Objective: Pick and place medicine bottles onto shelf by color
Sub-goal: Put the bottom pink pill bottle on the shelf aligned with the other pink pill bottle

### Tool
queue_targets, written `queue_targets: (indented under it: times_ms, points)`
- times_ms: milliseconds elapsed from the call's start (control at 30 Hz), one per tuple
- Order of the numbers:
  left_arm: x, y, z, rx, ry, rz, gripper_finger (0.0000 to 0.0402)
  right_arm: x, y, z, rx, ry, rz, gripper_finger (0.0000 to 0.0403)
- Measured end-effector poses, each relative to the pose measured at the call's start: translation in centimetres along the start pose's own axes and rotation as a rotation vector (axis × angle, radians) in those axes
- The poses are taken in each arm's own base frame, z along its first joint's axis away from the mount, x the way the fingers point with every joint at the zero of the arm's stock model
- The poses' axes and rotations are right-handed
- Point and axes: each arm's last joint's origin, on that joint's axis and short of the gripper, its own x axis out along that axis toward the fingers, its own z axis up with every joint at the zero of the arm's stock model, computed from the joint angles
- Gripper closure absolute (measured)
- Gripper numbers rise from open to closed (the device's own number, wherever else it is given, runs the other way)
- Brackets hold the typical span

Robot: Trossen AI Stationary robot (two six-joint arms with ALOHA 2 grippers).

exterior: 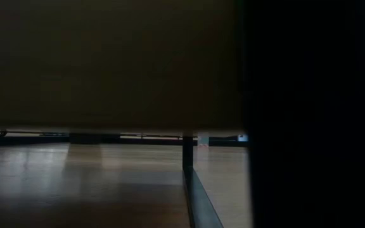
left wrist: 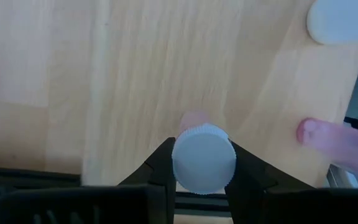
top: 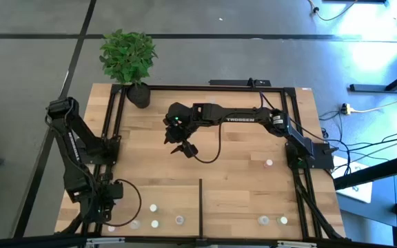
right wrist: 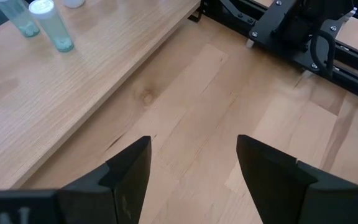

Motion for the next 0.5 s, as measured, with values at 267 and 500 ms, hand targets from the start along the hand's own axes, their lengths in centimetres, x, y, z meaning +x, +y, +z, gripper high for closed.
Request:
queue_targets:
  times_ms: [267, 500]
  points:
    - [0.48, -0.79, 0.04, 0.001, -0.006, -0.023, 0.0311, 0.00, 0.00, 0.00, 0.000, 0.000, 0.000, 0.0163]
    - [0.15, -0.75, 0.06, 0.001, 0.005, -0.004, 0.0303, 0.00, 0.00, 0.00, 0.000, 0.000, 0.000, 0.0163]
